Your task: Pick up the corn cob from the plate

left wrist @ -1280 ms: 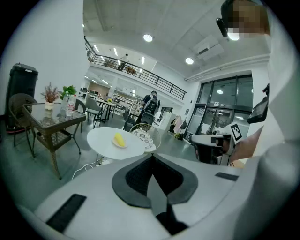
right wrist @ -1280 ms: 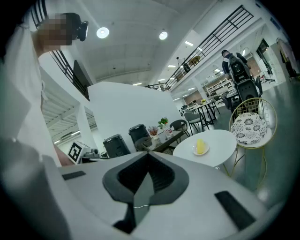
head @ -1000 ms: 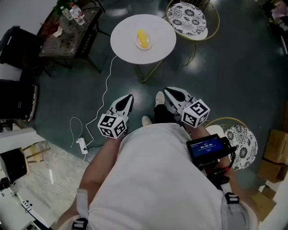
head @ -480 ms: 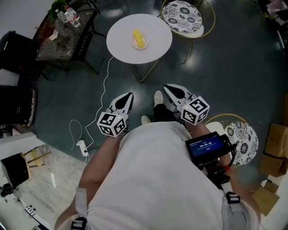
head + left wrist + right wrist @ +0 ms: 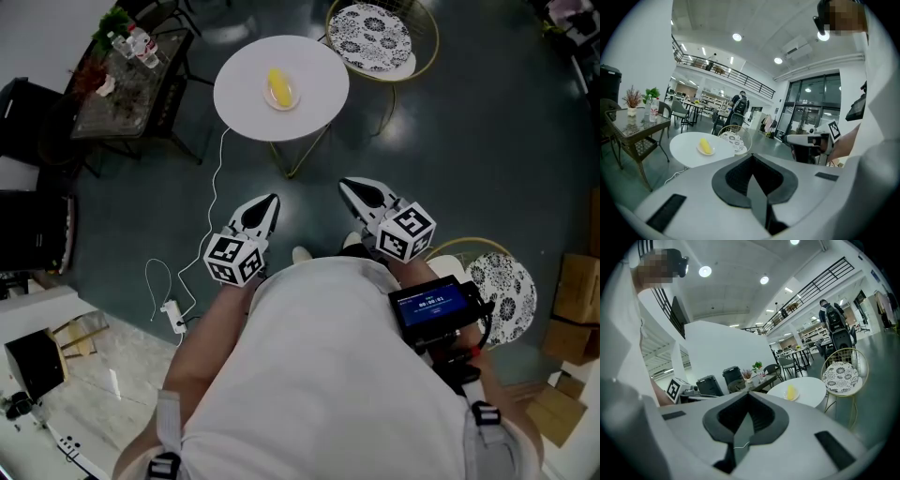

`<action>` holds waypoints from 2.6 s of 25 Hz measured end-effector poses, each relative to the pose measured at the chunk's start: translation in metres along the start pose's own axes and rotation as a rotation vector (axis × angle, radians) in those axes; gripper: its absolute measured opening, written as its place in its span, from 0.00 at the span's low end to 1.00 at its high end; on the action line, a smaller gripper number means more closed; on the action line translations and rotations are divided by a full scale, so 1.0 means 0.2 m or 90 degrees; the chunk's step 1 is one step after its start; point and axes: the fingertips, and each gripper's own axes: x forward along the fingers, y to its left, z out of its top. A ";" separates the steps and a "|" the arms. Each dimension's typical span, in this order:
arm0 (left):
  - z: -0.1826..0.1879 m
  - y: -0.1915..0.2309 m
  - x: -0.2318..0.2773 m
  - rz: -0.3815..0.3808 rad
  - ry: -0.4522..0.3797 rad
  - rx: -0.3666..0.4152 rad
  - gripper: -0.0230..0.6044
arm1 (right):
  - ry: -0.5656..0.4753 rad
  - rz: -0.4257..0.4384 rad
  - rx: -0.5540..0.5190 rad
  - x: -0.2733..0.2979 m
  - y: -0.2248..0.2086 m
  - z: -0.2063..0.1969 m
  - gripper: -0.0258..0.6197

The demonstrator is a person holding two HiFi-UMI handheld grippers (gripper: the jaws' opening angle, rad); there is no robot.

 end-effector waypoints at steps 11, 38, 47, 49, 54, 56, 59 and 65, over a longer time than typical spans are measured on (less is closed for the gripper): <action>0.05 -0.24 0.32 0.009 0.013 -0.007 0.05 | 0.004 0.002 0.015 -0.22 -0.31 0.10 0.05; -0.01 -0.34 0.60 0.055 0.035 -0.012 0.05 | 0.015 0.033 0.042 -0.32 -0.61 0.05 0.05; 0.02 -0.36 0.76 0.075 0.039 -0.007 0.05 | 0.027 0.056 0.050 -0.32 -0.76 0.04 0.05; 0.02 -0.38 0.76 0.076 0.040 -0.008 0.05 | 0.032 0.059 0.052 -0.34 -0.75 0.03 0.05; 0.03 -0.39 0.81 0.074 0.045 -0.012 0.05 | 0.037 0.054 0.055 -0.35 -0.80 0.03 0.05; 0.02 -0.38 0.82 0.070 0.050 -0.014 0.05 | 0.036 0.049 0.058 -0.34 -0.82 0.04 0.05; 0.01 -0.36 0.88 0.060 0.060 -0.017 0.05 | 0.036 0.036 0.064 -0.33 -0.87 0.04 0.05; 0.00 -0.29 1.01 0.031 0.082 -0.019 0.05 | 0.039 -0.001 0.075 -0.30 -0.97 0.03 0.05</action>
